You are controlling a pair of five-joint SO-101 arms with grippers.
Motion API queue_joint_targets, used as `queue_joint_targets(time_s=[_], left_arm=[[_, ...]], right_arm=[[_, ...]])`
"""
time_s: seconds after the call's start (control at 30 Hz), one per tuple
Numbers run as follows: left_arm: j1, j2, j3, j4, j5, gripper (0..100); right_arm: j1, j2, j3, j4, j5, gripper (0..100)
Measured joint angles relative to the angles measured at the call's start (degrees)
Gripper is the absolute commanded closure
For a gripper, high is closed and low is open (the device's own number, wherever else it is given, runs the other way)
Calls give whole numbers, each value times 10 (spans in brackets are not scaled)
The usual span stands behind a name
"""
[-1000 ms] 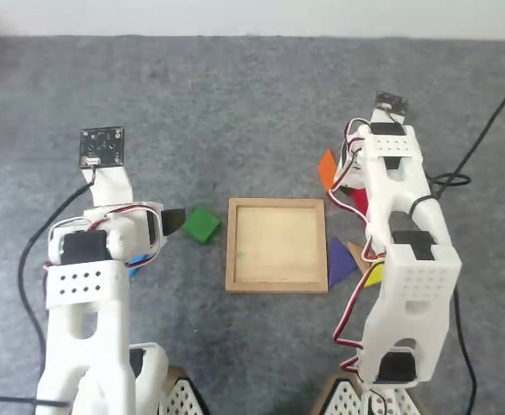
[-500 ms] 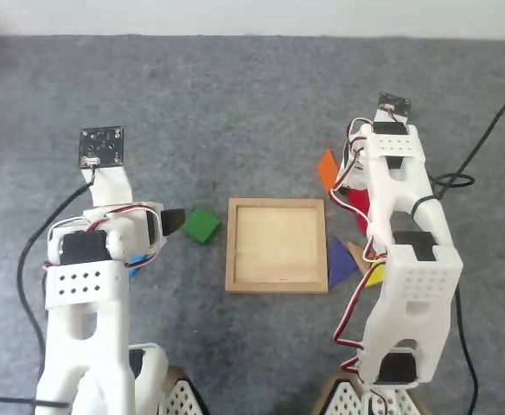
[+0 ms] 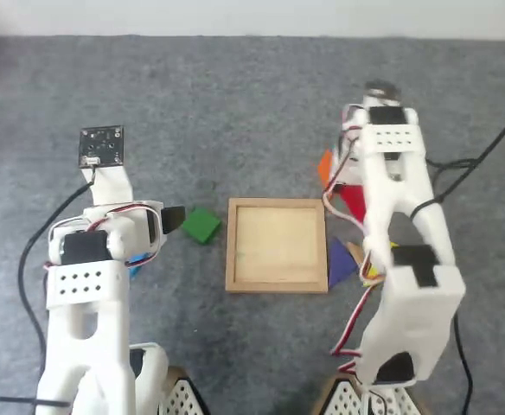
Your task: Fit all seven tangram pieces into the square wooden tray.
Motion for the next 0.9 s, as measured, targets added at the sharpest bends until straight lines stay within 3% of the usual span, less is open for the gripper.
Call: queue_joint_targets(time_s=[0.17,0.4,0.63,0.8,0.9], left_arm=[[0,0,0,0,0,683],[0,0,0,0,0,683],[-3,0,0,-1,2,683],[-5,0,0,-1,0,683],[-47,0,-1,-2,2,683]], right_arm=[[-114,-38,0,20,146,866],[-270,-44,69,31,447,865],[-302,-47,97,22,710,861],[-302,-52,131,7,833,861],[-309,-51,142,-21,863,862]])
